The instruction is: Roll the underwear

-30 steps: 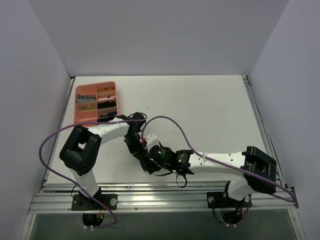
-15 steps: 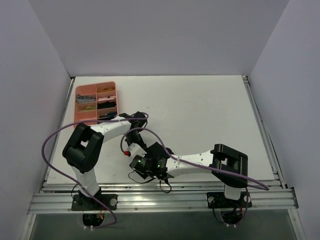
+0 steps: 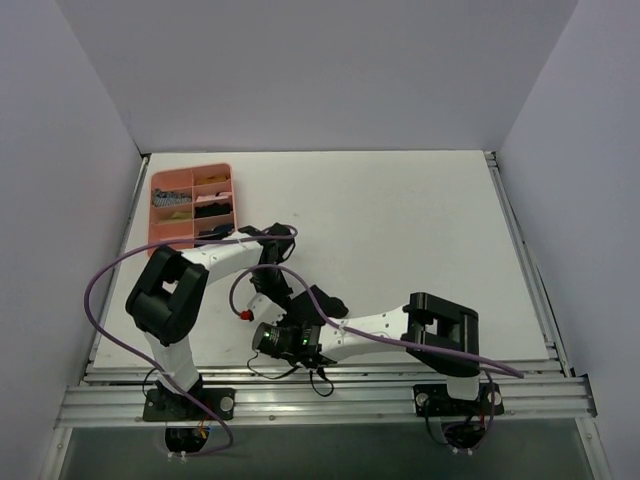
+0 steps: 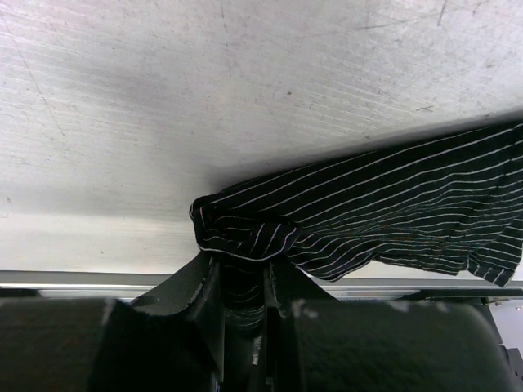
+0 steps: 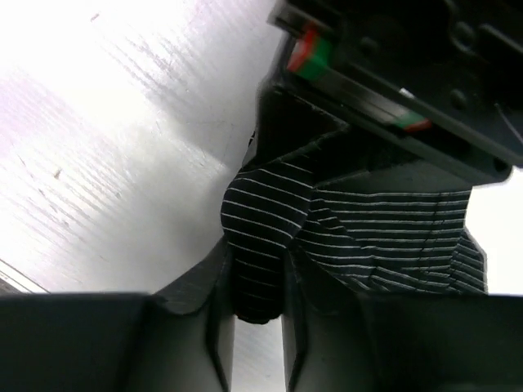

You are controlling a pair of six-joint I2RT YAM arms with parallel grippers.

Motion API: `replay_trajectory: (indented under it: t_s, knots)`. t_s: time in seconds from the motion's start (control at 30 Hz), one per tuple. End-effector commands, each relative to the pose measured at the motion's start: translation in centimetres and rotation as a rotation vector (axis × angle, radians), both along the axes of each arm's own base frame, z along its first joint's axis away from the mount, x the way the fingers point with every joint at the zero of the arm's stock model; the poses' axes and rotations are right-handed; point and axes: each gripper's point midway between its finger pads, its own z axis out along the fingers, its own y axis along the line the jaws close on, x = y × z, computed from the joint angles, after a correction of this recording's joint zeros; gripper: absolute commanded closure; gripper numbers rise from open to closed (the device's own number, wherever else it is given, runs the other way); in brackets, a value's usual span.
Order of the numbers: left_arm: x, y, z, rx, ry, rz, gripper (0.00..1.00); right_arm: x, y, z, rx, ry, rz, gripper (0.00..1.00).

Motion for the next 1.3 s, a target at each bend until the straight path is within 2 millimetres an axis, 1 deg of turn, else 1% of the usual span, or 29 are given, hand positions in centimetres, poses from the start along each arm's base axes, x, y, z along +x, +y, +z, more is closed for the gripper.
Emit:
replay_trajectory:
  t_s: [0.0,0.03,0.07,0.1,0.13,0.17,0.2,0.23,0.27,0.3,0.33,0.37,0.4,0.43,0.47,0.53,0.57,0.6,0.63,0.73,0.77,0.8,0.87,1.07,1.2,1.27]
  knots:
    - [-0.8,1.7,-1.4,0.091,0.018,-0.007,0.85,0.5,-2.2,-1.0,-0.001,-0.001,-0.101,0.91]
    - [-0.7,1.7,-0.7,0.077,0.001,0.005,0.79,0.4,-2.2,-1.3,0.040,0.028,-0.115,0.95]
    - [-0.3,1.9,-0.2,0.064,-0.011,0.025,0.68,-0.5,-2.6,-2.0,0.059,0.086,-0.111,0.97]
    - [-0.2,2.1,0.1,0.059,-0.022,0.046,0.65,-1.2,-3.7,-2.8,0.099,0.127,-0.147,0.98]
    - [0.2,2.1,1.3,0.037,-0.060,0.062,0.61,-1.1,-3.6,-3.0,0.161,0.156,-0.166,0.99]
    - [0.7,2.6,1.8,0.034,-0.085,0.087,0.53,-2.1,-3.6,-3.6,0.194,0.226,-0.161,0.99]
    - [0.8,2.9,2.0,0.032,-0.096,0.106,0.52,-2.4,-3.0,-3.2,0.271,0.256,-0.162,1.00]
    - [1.1,3.1,2.9,0.017,-0.130,0.120,0.51,-2.9,-4.7,-4.7,0.279,0.308,-0.205,1.00]
    - [1.3,3.5,3.2,0.021,-0.153,0.131,0.49,-3.3,-5.1,-5.1,0.303,0.344,-0.212,1.00]
    - [1.5,3.7,3.5,0.020,-0.168,0.140,0.49,-3.8,-4.4,-4.9,0.367,0.401,-0.195,1.00]
    - [1.4,3.9,3.9,0.021,-0.183,0.142,0.48,-3.9,-5.9,-5.9,0.367,0.431,-0.236,1.00]
    - [1.3,4.2,4.0,0.028,-0.189,0.144,0.48,-3.9,-6.2,-6.1,0.385,0.448,-0.244,1.00]
    - [1.4,4.5,4.0,0.041,-0.199,0.149,0.47,-4.1,-5.9,-5.9,0.422,0.478,-0.234,1.00]
    - [1.1,4.8,4.0,0.043,-0.208,0.152,0.47,-4.1,-6.3,-6.1,0.431,0.496,-0.240,1.00]
    - [1.5,4.6,4.0,0.028,-0.238,0.155,0.46,-3.7,-7.2,-6.7,0.428,0.506,-0.268,1.00]
    - [1.6,4.2,4.3,-0.009,-0.270,0.162,0.45,-4.1,-7.2,-7.0,0.444,0.563,-0.258,1.00]
    - [1.6,4.1,3.9,-0.025,-0.281,0.164,0.45,-4.2,-7.6,-7.2,0.446,0.578,-0.264,1.00]
    - [1.6,3.9,3.9,-0.037,-0.285,0.165,0.45,-3.9,-7.6,-7.3,0.460,0.588,-0.269,1.00]
    - [1.6,3.6,4.1,-0.058,-0.290,0.163,0.44,-4.1,-7.5,-7.3,0.464,0.603,-0.262,1.00]
    - [1.8,2.7,3.8,-0.106,-0.307,0.161,0.42,-3.8,-7.5,-7.7,0.470,0.627,-0.265,1.00]
    - [2.2,2.1,4.0,-0.131,-0.331,0.157,0.42,-4.1,-7.3,-7.7,0.474,0.650,-0.256,1.00]
    - [2.1,1.9,3.8,-0.139,-0.330,0.159,0.41,-3.9,-7.4,-8.0,0.473,0.656,-0.263,1.00]
    - [2.3,1.3,4.0,-0.163,-0.349,0.156,0.40,-3.9,-7.3,-8.1,0.473,0.670,-0.259,1.00]
    - [2.2,0.4,4.3,-0.175,-0.389,0.146,0.39,-3.5,-6.9,-8.4,0.484,0.690,-0.259,1.00]
    - [2.1,0.0,3.4,-0.170,-0.387,0.141,0.38,-3.5,-6.6,-8.8,0.486,0.709,-0.256,1.00]
    - [1.7,-0.2,2.4,-0.153,-0.368,0.124,0.38,-3.5,-6.6,-8.8,0.492,0.716,-0.259,1.00]
